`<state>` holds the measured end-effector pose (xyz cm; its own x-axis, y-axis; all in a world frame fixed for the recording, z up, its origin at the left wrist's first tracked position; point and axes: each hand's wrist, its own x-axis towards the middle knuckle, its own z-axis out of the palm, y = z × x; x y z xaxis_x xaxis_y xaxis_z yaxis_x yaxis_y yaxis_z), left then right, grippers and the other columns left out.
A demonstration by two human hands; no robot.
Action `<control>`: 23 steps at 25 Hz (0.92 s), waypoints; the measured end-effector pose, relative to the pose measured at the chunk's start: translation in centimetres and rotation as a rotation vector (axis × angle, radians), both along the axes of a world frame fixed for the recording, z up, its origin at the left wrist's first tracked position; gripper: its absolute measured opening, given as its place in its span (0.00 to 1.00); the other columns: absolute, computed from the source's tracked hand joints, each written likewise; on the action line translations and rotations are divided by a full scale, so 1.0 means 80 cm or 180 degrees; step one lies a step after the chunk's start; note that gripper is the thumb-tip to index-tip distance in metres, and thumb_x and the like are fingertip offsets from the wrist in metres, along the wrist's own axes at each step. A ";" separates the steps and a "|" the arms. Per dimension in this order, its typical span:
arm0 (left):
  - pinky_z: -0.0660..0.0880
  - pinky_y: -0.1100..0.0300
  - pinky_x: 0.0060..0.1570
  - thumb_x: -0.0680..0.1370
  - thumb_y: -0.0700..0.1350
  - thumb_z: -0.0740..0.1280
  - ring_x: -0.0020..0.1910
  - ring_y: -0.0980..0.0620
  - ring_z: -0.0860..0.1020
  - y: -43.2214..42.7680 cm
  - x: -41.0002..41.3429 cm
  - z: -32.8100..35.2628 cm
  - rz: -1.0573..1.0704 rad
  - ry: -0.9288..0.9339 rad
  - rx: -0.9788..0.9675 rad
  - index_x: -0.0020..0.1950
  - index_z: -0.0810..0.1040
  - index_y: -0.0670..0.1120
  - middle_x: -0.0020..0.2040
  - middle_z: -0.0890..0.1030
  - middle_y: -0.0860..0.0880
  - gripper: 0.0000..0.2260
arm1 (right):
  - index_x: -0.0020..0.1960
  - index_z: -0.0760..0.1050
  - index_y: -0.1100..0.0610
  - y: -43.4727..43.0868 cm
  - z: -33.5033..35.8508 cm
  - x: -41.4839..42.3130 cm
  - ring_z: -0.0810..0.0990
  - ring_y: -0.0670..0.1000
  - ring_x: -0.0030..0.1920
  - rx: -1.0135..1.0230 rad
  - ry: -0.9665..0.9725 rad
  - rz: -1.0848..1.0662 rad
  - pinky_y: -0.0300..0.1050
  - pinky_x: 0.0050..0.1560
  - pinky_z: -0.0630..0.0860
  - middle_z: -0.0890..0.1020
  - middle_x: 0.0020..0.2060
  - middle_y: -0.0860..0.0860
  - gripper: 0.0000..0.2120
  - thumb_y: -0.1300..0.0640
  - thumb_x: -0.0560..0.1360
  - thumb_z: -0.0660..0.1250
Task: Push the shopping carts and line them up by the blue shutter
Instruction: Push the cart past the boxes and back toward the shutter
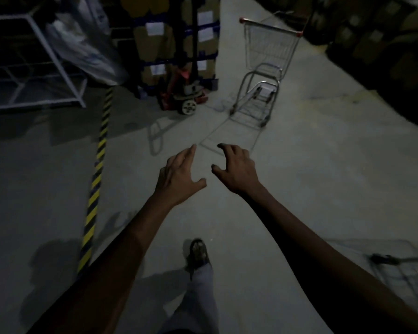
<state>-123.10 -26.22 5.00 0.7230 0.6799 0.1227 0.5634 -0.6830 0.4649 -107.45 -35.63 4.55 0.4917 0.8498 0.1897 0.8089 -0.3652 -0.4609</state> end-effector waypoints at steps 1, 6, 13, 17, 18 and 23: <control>0.63 0.46 0.66 0.72 0.59 0.68 0.73 0.44 0.57 0.033 0.050 -0.005 -0.0059 0.0099 0.0069 0.77 0.46 0.53 0.77 0.56 0.48 0.42 | 0.73 0.63 0.51 0.025 -0.008 0.050 0.65 0.60 0.67 -0.0049 -0.0106 -0.0156 0.57 0.60 0.67 0.69 0.69 0.55 0.32 0.41 0.72 0.63; 0.55 0.43 0.71 0.71 0.61 0.67 0.76 0.46 0.49 0.209 0.307 -0.013 -0.0290 0.0373 0.0063 0.77 0.41 0.54 0.78 0.48 0.50 0.44 | 0.74 0.60 0.52 0.180 -0.031 0.303 0.61 0.61 0.71 -0.0389 -0.0409 -0.0614 0.64 0.67 0.61 0.64 0.72 0.58 0.36 0.37 0.70 0.59; 0.51 0.42 0.72 0.71 0.62 0.66 0.76 0.46 0.45 0.414 0.658 0.022 -0.0707 0.0691 0.0261 0.77 0.40 0.52 0.79 0.45 0.50 0.46 | 0.73 0.61 0.53 0.366 0.003 0.630 0.63 0.61 0.70 -0.0325 -0.0587 -0.0949 0.62 0.67 0.61 0.65 0.72 0.58 0.36 0.39 0.70 0.64; 0.50 0.41 0.72 0.71 0.63 0.66 0.76 0.45 0.46 0.520 0.876 0.013 -0.0847 0.0766 0.0391 0.77 0.40 0.51 0.78 0.45 0.49 0.46 | 0.73 0.62 0.54 0.481 -0.008 0.835 0.64 0.61 0.69 -0.0289 -0.0692 -0.1078 0.61 0.66 0.62 0.66 0.71 0.58 0.37 0.39 0.69 0.65; 0.50 0.41 0.72 0.70 0.62 0.67 0.76 0.45 0.46 0.546 0.928 0.005 -0.0860 0.0807 0.0446 0.77 0.40 0.51 0.78 0.46 0.49 0.46 | 0.73 0.62 0.54 0.508 -0.018 0.889 0.64 0.62 0.69 -0.0320 -0.0742 -0.1065 0.61 0.66 0.62 0.66 0.71 0.59 0.37 0.39 0.70 0.65; 0.52 0.40 0.71 0.69 0.62 0.68 0.76 0.44 0.47 0.673 1.150 -0.022 -0.0821 0.1036 0.0397 0.77 0.42 0.49 0.78 0.47 0.48 0.48 | 0.75 0.57 0.55 0.633 -0.051 1.120 0.58 0.62 0.73 -0.0687 -0.0560 -0.0980 0.63 0.70 0.55 0.61 0.74 0.60 0.39 0.39 0.72 0.66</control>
<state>-31.06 27.66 3.25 0.8819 0.4662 -0.0700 0.4704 -0.8604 0.1961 -17.84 15.04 0.46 0.7052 0.6975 0.1270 0.7063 -0.6755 -0.2118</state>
